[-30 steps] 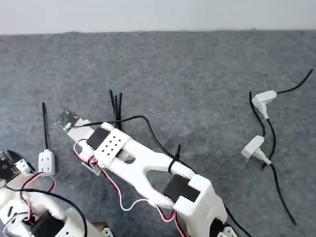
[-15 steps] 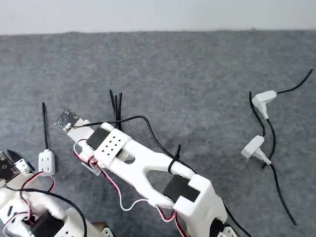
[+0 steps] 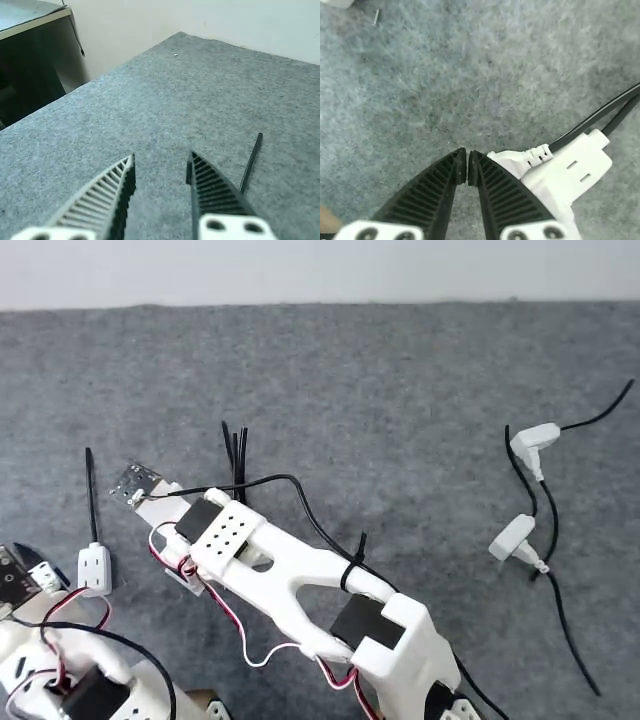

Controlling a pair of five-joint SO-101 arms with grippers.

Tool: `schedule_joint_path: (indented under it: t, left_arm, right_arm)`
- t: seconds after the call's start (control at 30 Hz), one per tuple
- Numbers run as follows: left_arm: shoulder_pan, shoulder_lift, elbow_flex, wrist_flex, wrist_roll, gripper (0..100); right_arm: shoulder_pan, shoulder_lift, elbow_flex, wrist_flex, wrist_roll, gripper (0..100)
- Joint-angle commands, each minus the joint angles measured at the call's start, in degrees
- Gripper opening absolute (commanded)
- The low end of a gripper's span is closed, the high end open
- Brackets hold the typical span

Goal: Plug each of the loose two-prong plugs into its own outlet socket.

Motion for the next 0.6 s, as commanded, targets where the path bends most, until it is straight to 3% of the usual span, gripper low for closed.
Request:
schedule_joint_path:
  t: [0.0, 0.57]
  left_arm:
    - [-0.18, -0.26, -0.22, -1.85, 0.62, 16]
    - [0.09, -0.26, 1.63, -4.13, 0.62, 16]
  right_arm:
    - [0.13, -0.22, -0.35, -0.57, -0.44, 0.9]
    - [0.04, -0.31, 1.05, -0.84, -0.44, 0.9]
